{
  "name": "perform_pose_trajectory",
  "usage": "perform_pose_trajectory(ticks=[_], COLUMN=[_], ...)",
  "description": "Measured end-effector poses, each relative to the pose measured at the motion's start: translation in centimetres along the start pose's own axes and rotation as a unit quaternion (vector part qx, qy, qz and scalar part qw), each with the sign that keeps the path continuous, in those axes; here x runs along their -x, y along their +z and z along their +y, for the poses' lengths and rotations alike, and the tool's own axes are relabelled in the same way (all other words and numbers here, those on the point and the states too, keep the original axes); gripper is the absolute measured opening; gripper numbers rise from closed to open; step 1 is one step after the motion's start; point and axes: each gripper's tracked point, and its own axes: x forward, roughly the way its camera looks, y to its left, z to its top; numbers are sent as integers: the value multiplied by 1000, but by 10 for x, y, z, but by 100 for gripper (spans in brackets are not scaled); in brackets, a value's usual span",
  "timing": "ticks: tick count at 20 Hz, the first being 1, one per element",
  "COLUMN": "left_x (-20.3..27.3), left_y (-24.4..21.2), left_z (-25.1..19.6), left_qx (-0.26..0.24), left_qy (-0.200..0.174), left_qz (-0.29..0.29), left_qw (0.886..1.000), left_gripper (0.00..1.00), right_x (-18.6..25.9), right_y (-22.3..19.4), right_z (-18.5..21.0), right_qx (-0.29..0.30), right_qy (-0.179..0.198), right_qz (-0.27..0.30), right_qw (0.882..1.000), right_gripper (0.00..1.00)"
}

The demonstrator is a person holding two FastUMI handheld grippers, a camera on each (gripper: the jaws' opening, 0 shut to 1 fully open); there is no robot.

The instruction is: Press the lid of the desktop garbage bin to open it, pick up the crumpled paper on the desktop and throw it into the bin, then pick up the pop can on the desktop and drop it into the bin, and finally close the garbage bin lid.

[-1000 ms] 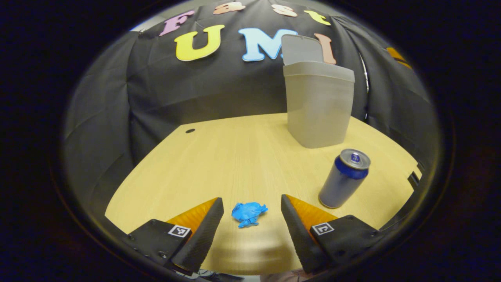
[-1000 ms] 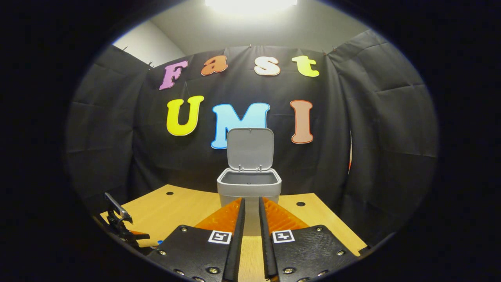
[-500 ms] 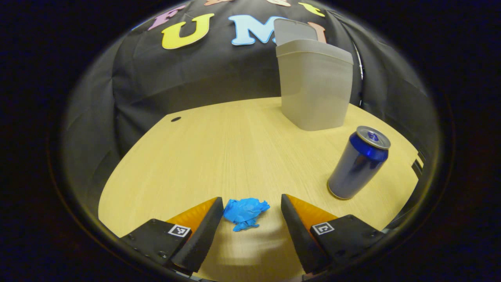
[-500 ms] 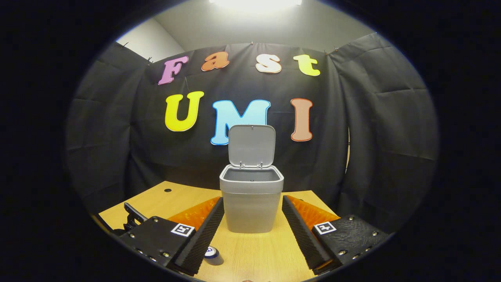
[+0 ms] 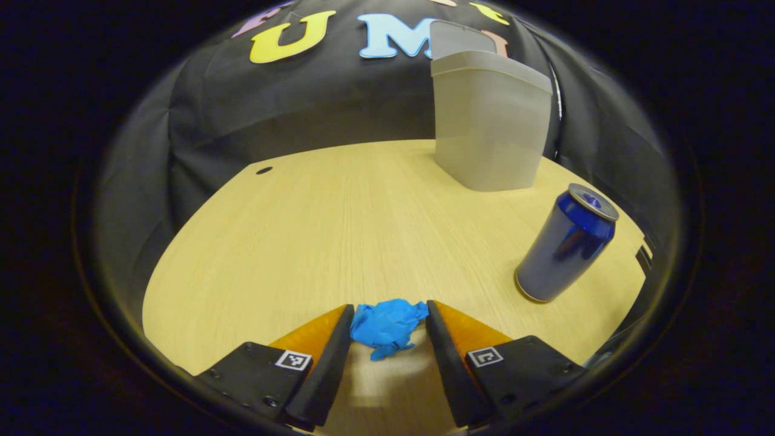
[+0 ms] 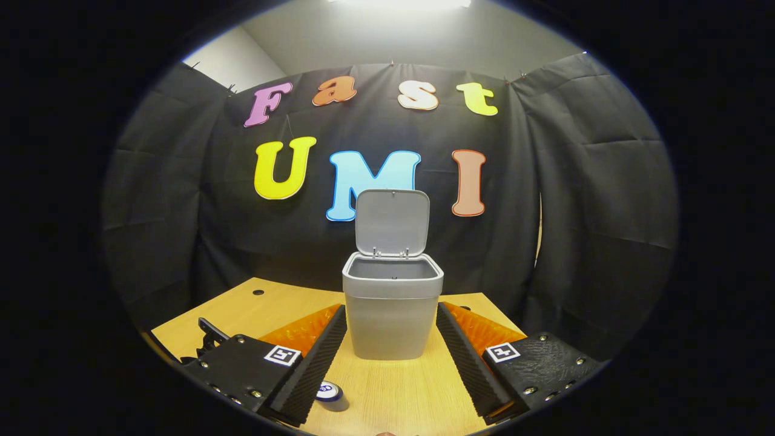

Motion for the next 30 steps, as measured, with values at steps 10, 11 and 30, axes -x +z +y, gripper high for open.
perform_pose_trajectory(ticks=[10, 11, 30], left_x=[0, 0, 67], left_y=[-2, 0, 194], left_z=[5, 6, -52], left_qx=[-4, -4, 36], left_qy=[21, 21, 9], left_qz=[-1, 0, -155], left_qw=[1000, 1000, 987], left_gripper=[18, 19, 18], right_x=[5, 6, 21], right_y=[-7, -8, 4], right_z=[-1, -4, -45], right_qx=[-11, -12, -22], right_qy=[6, 5, 33], right_qz=[6, 6, -36], right_qw=[1000, 1000, 999], right_gripper=[95, 96, 95])
